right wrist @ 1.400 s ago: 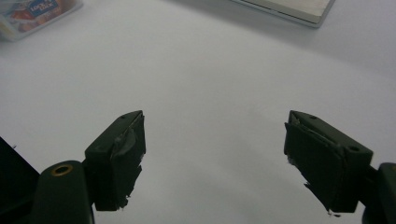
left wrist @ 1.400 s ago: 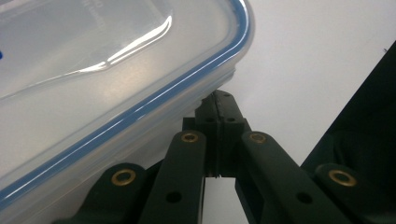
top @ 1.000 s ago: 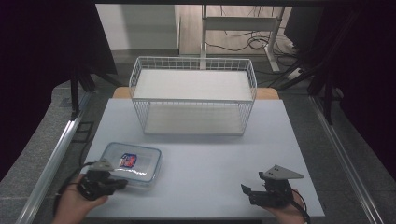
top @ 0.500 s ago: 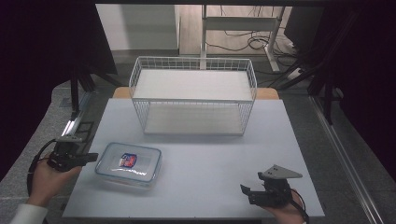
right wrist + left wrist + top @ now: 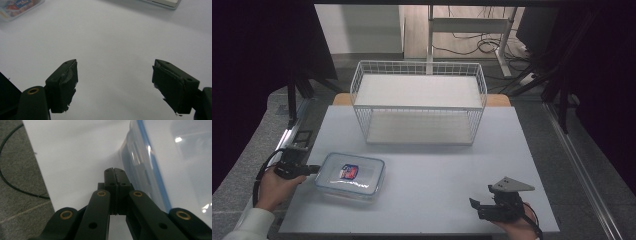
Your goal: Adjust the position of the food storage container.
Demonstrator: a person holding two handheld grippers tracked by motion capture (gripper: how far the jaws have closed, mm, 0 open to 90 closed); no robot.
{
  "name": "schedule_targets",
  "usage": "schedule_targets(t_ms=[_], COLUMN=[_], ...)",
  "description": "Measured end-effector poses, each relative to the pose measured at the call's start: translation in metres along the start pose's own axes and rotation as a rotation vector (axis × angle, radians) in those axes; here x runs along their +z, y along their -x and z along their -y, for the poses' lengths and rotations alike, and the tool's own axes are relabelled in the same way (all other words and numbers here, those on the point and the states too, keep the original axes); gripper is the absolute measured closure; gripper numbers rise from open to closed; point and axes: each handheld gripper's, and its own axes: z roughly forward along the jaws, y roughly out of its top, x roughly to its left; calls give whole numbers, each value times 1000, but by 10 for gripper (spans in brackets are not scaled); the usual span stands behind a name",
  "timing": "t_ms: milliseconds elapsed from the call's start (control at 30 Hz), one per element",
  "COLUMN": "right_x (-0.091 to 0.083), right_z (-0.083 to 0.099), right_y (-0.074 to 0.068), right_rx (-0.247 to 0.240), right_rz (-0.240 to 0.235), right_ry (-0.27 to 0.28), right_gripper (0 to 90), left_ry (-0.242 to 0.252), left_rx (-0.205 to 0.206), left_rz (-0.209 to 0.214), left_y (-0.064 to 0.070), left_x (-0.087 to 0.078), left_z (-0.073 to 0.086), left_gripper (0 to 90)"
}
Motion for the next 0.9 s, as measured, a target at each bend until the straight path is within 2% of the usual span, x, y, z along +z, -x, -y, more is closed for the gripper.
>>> schedule_targets(t_ms=[100,233,367,733,900], right_x=[1,0,0,-1,-2], right_z=[0,0,0,-1,-1], right_y=[-1,-1,-1,0,-2], right_rx=[-3,-4,-2,-1,-3], right_rz=[1,-1,1,7,9], right_ry=[-5,-5,-3,6,7], right_gripper=[209,209,209,209,209], left_ry=[-15,1,-12,-8,-10], left_rx=[8,3,8,-1,16], left_rz=[7,11,8,22,41], left_y=[2,3,4,4,12], left_x=[5,4,3,5,4], left_z=[2,2,2,6,10], left_gripper=[900,900,900,900,900])
